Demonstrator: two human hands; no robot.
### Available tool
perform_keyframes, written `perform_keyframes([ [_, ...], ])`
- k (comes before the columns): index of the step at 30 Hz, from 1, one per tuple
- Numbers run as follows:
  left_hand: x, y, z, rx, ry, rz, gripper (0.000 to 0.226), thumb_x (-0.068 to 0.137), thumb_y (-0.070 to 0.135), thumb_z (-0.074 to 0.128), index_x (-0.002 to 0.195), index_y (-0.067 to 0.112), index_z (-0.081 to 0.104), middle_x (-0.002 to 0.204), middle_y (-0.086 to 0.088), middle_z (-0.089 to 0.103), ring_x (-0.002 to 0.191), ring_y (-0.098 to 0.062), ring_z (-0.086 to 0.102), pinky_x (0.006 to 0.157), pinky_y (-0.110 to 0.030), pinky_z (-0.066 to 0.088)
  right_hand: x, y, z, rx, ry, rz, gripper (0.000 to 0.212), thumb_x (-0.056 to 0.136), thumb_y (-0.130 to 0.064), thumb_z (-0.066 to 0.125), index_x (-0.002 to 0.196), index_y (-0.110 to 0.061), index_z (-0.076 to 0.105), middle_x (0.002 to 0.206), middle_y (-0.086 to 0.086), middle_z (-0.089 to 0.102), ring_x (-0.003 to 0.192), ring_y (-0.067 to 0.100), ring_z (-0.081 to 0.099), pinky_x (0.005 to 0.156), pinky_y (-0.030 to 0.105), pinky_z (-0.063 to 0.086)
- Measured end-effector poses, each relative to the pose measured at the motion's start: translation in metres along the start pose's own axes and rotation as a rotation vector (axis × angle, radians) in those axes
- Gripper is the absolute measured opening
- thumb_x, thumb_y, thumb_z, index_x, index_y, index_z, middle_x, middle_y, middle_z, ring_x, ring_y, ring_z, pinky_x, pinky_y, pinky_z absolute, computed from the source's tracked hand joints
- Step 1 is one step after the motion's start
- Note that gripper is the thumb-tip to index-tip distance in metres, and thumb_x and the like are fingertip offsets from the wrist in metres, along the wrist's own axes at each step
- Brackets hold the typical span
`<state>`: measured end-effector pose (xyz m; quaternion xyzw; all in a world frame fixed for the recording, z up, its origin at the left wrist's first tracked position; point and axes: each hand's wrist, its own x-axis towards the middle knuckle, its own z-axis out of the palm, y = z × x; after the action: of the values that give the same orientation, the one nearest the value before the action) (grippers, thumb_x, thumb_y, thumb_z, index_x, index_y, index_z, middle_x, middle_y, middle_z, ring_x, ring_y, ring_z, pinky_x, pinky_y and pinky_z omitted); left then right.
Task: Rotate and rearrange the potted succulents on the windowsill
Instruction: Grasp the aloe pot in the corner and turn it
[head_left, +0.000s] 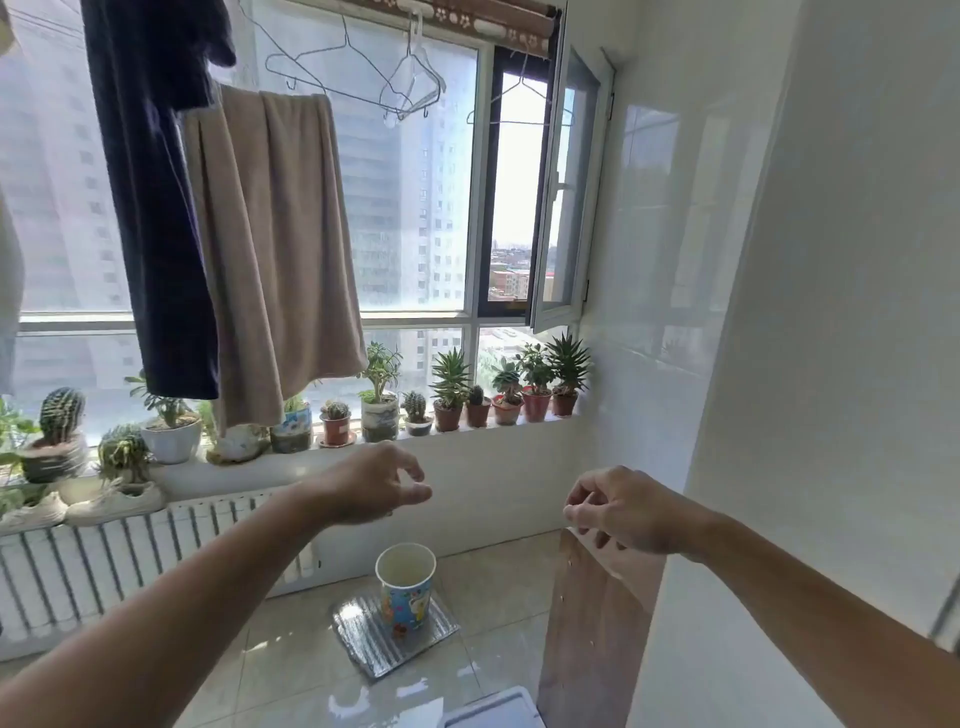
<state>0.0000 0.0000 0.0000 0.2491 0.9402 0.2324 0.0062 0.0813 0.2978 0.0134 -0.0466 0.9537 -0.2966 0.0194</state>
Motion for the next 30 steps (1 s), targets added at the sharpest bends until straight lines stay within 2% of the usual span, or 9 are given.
perform_keyframes([
  [2, 0.018, -0.007, 0.0, -0.019, -0.002, -0.025, 0.036, 0.088, 0.037, 0.063, 0.116, 0.014, 0.065, 0.102, -0.005, 0.072, 0.072, -0.009, 0.071, 0.072, -0.03, 0.056, 0.023, 0.006, -0.002, -0.034, -0.022, -0.009, 0.018, 0.091, -0.033, 0.061, 0.093, -0.017, 0.069, 0.088, 0.003, 0.074, 0.063, 0.007, 0.065, 0.048, 0.012, 0.046],
  [6, 0.065, -0.021, -0.002, -0.033, -0.006, -0.049, 0.035, 0.088, 0.036, 0.064, 0.113, 0.011, 0.067, 0.083, 0.008, 0.067, 0.068, -0.01, 0.07, 0.069, -0.029, 0.056, 0.076, 0.016, -0.009, -0.105, -0.043, -0.019, 0.016, 0.091, -0.032, 0.061, 0.088, -0.018, 0.069, 0.083, 0.001, 0.072, 0.063, 0.008, 0.065, 0.06, 0.021, 0.053],
  [9, 0.101, -0.032, -0.004, -0.03, -0.004, -0.061, 0.035, 0.088, 0.038, 0.065, 0.112, 0.013, 0.067, 0.079, 0.011, 0.064, 0.066, -0.007, 0.069, 0.067, -0.027, 0.054, 0.113, 0.022, -0.016, -0.114, -0.047, -0.013, 0.019, 0.089, -0.032, 0.062, 0.087, -0.015, 0.07, 0.078, -0.001, 0.071, 0.063, 0.009, 0.064, 0.068, 0.029, 0.056],
  [13, 0.143, -0.05, 0.0, -0.035, -0.013, -0.053, 0.034, 0.087, 0.041, 0.064, 0.111, 0.017, 0.068, 0.082, 0.007, 0.068, 0.067, -0.009, 0.071, 0.074, -0.038, 0.059, 0.158, 0.03, -0.015, -0.128, -0.047, -0.003, 0.022, 0.089, -0.032, 0.061, 0.091, -0.012, 0.07, 0.078, -0.003, 0.07, 0.069, 0.012, 0.063, 0.077, 0.036, 0.056],
  [16, 0.173, -0.069, 0.002, -0.022, -0.037, -0.065, 0.035, 0.087, 0.043, 0.064, 0.112, 0.018, 0.068, 0.085, 0.005, 0.07, 0.069, -0.01, 0.072, 0.076, -0.041, 0.06, 0.189, 0.035, -0.011, -0.151, -0.066, 0.0, 0.023, 0.09, -0.032, 0.061, 0.094, -0.011, 0.071, 0.076, -0.005, 0.066, 0.069, 0.01, 0.06, 0.076, 0.034, 0.055],
  [19, 0.203, -0.093, 0.002, -0.054, -0.037, -0.075, 0.035, 0.087, 0.042, 0.065, 0.111, 0.018, 0.068, 0.084, 0.006, 0.07, 0.069, -0.009, 0.072, 0.072, -0.035, 0.059, 0.222, 0.035, -0.008, -0.156, -0.057, 0.011, 0.025, 0.091, -0.031, 0.061, 0.097, -0.009, 0.071, 0.077, -0.003, 0.067, 0.071, 0.012, 0.061, 0.078, 0.036, 0.055],
  [22, 0.234, -0.119, 0.0, -0.077, -0.062, -0.076, 0.034, 0.087, 0.043, 0.064, 0.11, 0.019, 0.069, 0.091, 0.002, 0.072, 0.073, -0.01, 0.071, 0.077, -0.04, 0.06, 0.257, 0.033, -0.002, -0.164, -0.053, 0.041, 0.025, 0.091, -0.031, 0.061, 0.096, -0.009, 0.071, 0.075, -0.004, 0.066, 0.071, 0.013, 0.061, 0.078, 0.036, 0.055],
  [27, 0.291, -0.169, -0.014, -0.081, -0.078, -0.04, 0.033, 0.087, 0.039, 0.065, 0.109, 0.014, 0.07, 0.094, -0.004, 0.073, 0.074, -0.016, 0.072, 0.078, -0.041, 0.06, 0.323, 0.022, 0.012, -0.169, -0.033, 0.085, 0.025, 0.091, -0.033, 0.06, 0.096, -0.011, 0.07, 0.076, -0.005, 0.067, 0.068, 0.01, 0.061, 0.068, 0.028, 0.051],
  [30, 0.324, -0.202, -0.031, -0.068, -0.106, -0.011, 0.03, 0.088, 0.039, 0.065, 0.106, 0.016, 0.071, 0.085, 0.003, 0.071, 0.071, -0.014, 0.072, 0.069, -0.03, 0.059, 0.365, 0.009, 0.021, -0.155, -0.014, 0.132, 0.025, 0.09, -0.035, 0.06, 0.096, -0.013, 0.07, 0.081, -0.002, 0.07, 0.071, 0.012, 0.063, 0.074, 0.033, 0.055],
])
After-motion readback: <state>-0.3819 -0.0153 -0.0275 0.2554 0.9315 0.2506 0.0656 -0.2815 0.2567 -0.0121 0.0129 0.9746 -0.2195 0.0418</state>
